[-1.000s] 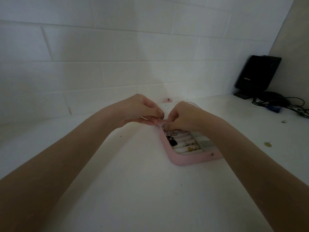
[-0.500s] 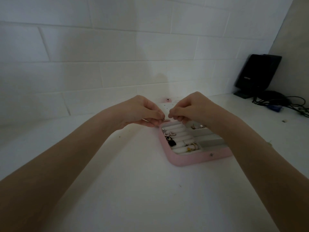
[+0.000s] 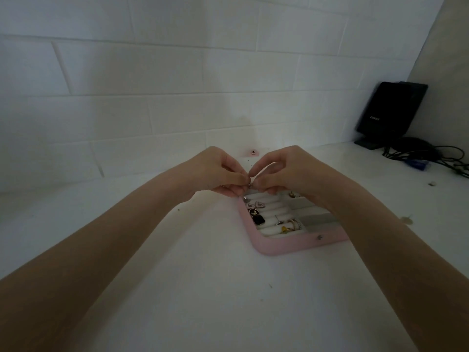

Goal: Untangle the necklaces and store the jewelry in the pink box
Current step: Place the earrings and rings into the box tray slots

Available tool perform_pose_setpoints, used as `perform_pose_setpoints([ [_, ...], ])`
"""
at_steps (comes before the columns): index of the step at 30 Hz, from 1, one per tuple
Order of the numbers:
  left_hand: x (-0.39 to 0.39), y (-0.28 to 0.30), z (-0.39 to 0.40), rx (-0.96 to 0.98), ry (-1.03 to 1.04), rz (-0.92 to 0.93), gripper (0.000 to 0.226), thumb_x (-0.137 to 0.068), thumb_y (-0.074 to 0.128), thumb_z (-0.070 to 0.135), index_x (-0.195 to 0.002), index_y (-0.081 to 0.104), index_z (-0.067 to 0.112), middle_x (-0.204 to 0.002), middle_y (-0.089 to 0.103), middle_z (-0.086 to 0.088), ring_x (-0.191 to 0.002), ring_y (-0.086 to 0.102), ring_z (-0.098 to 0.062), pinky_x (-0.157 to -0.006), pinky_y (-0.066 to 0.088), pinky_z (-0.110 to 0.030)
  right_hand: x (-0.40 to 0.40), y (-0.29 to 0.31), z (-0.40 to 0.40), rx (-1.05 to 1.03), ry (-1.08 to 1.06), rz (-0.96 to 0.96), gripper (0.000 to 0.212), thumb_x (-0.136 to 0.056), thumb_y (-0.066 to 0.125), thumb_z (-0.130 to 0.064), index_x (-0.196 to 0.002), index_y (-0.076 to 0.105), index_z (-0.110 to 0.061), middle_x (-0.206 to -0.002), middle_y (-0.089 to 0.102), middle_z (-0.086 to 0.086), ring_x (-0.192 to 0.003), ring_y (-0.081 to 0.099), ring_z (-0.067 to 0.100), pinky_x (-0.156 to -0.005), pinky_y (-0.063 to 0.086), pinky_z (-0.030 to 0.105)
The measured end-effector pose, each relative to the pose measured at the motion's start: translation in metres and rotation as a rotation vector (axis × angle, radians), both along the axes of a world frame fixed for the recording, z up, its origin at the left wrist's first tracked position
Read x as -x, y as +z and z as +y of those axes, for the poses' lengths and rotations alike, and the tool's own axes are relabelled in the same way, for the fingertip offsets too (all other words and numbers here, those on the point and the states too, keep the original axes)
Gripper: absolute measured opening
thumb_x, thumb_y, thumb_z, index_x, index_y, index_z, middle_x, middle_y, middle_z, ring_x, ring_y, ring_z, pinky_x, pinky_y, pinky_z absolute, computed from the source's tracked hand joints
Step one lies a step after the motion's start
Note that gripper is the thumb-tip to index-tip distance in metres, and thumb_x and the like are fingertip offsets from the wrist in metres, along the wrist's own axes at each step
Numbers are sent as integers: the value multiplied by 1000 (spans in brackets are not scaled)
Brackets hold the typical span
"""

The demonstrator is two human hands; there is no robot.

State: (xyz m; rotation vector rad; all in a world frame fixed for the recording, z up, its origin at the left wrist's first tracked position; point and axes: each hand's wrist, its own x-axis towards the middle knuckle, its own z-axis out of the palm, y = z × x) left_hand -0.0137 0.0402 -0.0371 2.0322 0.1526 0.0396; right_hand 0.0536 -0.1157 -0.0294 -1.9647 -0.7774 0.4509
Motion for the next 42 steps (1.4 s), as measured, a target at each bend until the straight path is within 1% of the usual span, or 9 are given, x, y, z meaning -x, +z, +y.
perform_pose_setpoints([
  [5, 0, 1, -1, 27, 11, -12, 9, -85, 64, 5, -79, 70, 5, -58, 68, 2, -56, 64, -3, -56, 52, -13, -1, -1, -1, -18, -1, 21, 18, -77, 70, 3, -94, 67, -1, -72, 66, 10, -50, 56, 6, -51, 46, 13],
  [9, -2, 0, -2, 45, 20, -32, 10, -86, 63, 6, -79, 70, 6, -60, 69, 2, -59, 65, -4, -64, 56, -17, -1, -3, 0, -42, -8, -4, 16, -76, 70, 3, -90, 66, -4, -67, 64, 5, -47, 54, 2, -50, 44, 12],
  [14, 0, 1, 1, 155, 31, -55, 11, -88, 58, 3, -89, 69, 3, -78, 72, -7, -68, 67, -8, -70, 57, -20, -5, -5, -5, -110, -30, 59, 15, -77, 69, 2, -87, 68, -8, -72, 66, 5, -63, 57, 10, -57, 47, 13],
  [17, 0, 0, 1, 139, -5, -57, 13, -87, 59, 0, -94, 70, 4, -87, 73, -11, -75, 69, -10, -72, 56, -19, -6, -5, -5, -122, -32, 59, 14, -76, 69, 3, -83, 69, -10, -76, 66, 8, -67, 58, 11, -57, 47, 14],
  [23, -2, -4, -5, 56, -2, -117, 8, -82, 66, -1, -84, 71, 5, -70, 72, -1, -68, 67, -9, -71, 56, -19, -6, -5, -6, -143, -60, 113, 17, -75, 72, 1, -85, 63, -10, -71, 66, 7, -62, 58, 11, -60, 47, 20],
  [26, -1, -3, -4, 55, -12, -170, 11, -80, 66, -4, -78, 68, 7, -66, 71, 1, -64, 67, -7, -66, 56, -18, -6, -4, -7, -202, -41, 161, 17, -80, 67, 2, -92, 65, -9, -76, 68, 9, -63, 61, 10, -63, 50, 20],
  [30, 0, -2, -2, 4, -37, -271, 15, -77, 68, -5, -74, 68, 10, -62, 69, 6, -61, 64, -3, -63, 52, -13, -6, 0, -10, -272, 5, 220, 16, -83, 60, 5, -93, 65, -7, -69, 69, 3, -62, 62, 8, -60, 51, 15],
  [35, 0, -2, -2, -44, -64, -399, 16, -76, 69, -6, -74, 67, 9, -60, 68, 11, -59, 62, 2, -62, 47, -9, -10, 0, -14, -263, 15, 203, 13, -84, 60, 4, -89, 67, -6, -76, 70, 5, -62, 61, 8, -59, 51, 15],
  [42, -1, -6, -1, -63, -97, -434, 20, -78, 67, -5, -77, 67, 15, -58, 66, 16, -57, 57, 6, -60, 45, -8, -7, 0, -13, -235, 55, 180, 12, -82, 61, 5, -89, 67, -4, -75, 70, 4, -62, 61, 5, -59, 49, 13],
])
